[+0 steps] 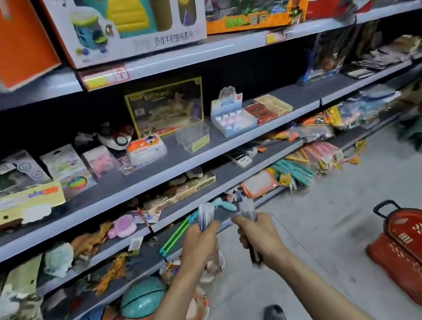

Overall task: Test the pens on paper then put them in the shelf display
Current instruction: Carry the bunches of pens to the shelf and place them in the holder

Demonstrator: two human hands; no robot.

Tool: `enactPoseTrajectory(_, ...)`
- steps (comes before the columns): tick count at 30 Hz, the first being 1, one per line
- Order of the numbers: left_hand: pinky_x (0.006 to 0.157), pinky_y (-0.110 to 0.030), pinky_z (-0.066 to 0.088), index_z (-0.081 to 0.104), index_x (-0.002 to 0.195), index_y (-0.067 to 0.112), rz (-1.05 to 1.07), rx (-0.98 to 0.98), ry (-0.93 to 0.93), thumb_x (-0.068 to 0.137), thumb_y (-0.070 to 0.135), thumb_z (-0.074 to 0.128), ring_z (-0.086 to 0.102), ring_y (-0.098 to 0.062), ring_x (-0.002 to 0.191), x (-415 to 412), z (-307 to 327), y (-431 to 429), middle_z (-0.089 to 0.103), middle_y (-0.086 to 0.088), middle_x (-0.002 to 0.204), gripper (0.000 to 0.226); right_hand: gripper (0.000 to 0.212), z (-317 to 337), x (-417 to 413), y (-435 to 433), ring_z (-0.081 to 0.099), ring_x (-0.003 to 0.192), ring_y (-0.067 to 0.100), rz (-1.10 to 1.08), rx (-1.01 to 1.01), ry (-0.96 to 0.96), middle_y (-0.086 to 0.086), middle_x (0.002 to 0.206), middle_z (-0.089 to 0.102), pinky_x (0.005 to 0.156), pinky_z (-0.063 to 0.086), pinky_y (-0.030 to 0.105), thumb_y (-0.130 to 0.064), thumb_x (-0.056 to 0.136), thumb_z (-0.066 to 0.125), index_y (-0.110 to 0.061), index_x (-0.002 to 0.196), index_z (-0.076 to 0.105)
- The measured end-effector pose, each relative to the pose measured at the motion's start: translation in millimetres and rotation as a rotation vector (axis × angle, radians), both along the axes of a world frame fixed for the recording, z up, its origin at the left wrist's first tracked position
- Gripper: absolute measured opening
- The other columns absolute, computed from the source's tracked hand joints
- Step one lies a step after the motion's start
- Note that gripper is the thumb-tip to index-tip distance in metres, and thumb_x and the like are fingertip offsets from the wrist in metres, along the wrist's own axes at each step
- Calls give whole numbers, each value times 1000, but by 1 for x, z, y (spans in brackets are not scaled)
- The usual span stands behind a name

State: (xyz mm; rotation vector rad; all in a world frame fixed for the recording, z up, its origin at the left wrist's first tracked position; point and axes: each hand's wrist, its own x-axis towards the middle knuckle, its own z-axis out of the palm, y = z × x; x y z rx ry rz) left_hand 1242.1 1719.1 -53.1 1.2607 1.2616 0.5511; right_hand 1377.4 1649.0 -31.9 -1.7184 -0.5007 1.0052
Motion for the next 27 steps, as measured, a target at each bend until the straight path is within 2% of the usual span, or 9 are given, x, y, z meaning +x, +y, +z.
enactPoseTrajectory(4,62,-36,32,49,60,23,141,45,-2,81,41,64,40,-20,57,65,3,40,44,-2,57,31,22,2,75,56,49,54,22,74,6,-37,4,58,54,57,40,37,-34,77,71,-14,76,62)
enactPoseTrajectory(7,58,-33,35,53,63,20,245,57,42,85,40,66,44,-19,55,108,9,66,48,-1,55,32,19,0,125,95,56,58,22,111,6,-48,4,60,59,61,44,37,-28,84,72,-12,77,65)
enactPoseTrajectory(10,55,-32,37,59,62,19,371,51,52,77,41,71,46,-19,53,143,14,90,53,0,53,29,24,0,158,136,52,51,19,203,-17,-20,-2,51,55,57,41,34,-24,86,72,-16,68,59)
enactPoseTrajectory(14,48,-28,38,60,60,17,498,11,87,85,31,72,48,-20,50,165,9,118,54,1,50,31,27,-1,179,189,41,43,17,280,-7,88,-2,49,45,49,33,30,-24,82,77,-18,67,56)
enactPoseTrajectory(17,44,-23,31,51,56,20,574,-13,41,88,23,67,41,-18,44,175,4,146,48,-2,49,36,28,-4,185,231,40,42,18,331,16,139,-1,48,45,48,33,29,-23,82,79,-17,68,55)
enactPoseTrajectory(19,40,-19,30,50,61,17,581,3,30,90,18,63,39,-17,41,181,1,168,46,-3,50,32,27,-7,188,259,42,42,18,333,17,156,1,50,48,50,35,31,-25,84,77,-15,72,55)
enactPoseTrajectory(23,43,-22,32,51,60,20,602,29,-50,92,22,65,40,-17,41,193,-6,222,47,0,48,36,24,-9,197,317,43,44,18,318,38,213,-1,51,47,51,37,32,-24,79,73,-15,73,52)
enactPoseTrajectory(27,40,-21,33,54,60,15,679,-18,-111,92,26,66,43,-20,39,200,-14,271,50,-8,48,36,22,-13,202,371,44,46,20,230,-13,338,3,53,49,50,37,32,-15,90,71,-12,80,51)
